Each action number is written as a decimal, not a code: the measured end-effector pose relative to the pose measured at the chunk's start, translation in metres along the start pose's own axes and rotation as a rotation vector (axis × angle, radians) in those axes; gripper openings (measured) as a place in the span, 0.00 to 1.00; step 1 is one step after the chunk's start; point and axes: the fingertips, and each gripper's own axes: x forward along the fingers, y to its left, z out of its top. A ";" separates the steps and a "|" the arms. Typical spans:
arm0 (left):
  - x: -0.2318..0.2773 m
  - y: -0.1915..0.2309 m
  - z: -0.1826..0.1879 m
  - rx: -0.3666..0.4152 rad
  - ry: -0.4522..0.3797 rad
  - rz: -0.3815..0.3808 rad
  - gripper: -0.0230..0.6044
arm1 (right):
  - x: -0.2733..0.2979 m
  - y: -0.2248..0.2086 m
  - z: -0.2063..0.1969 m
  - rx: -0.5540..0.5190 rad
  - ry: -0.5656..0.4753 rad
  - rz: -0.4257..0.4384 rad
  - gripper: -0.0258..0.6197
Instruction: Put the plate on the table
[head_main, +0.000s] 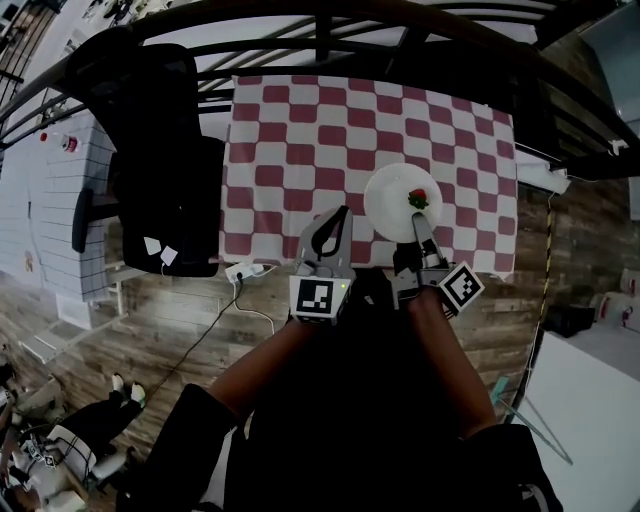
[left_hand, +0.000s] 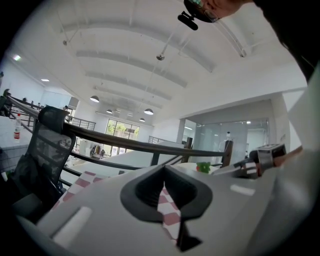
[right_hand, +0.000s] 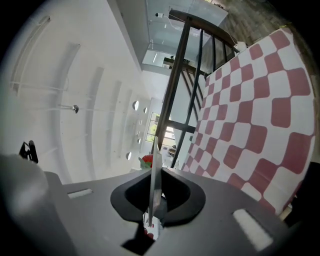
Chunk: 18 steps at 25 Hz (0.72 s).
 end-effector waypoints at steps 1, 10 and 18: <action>0.005 0.001 0.002 0.000 -0.003 0.004 0.05 | 0.005 0.000 0.004 -0.002 0.004 0.002 0.07; 0.055 -0.002 -0.001 0.023 0.010 0.010 0.05 | 0.040 -0.013 0.037 -0.021 0.042 0.010 0.07; 0.091 -0.015 -0.005 0.024 0.046 0.017 0.05 | 0.064 -0.035 0.058 -0.002 0.089 -0.006 0.07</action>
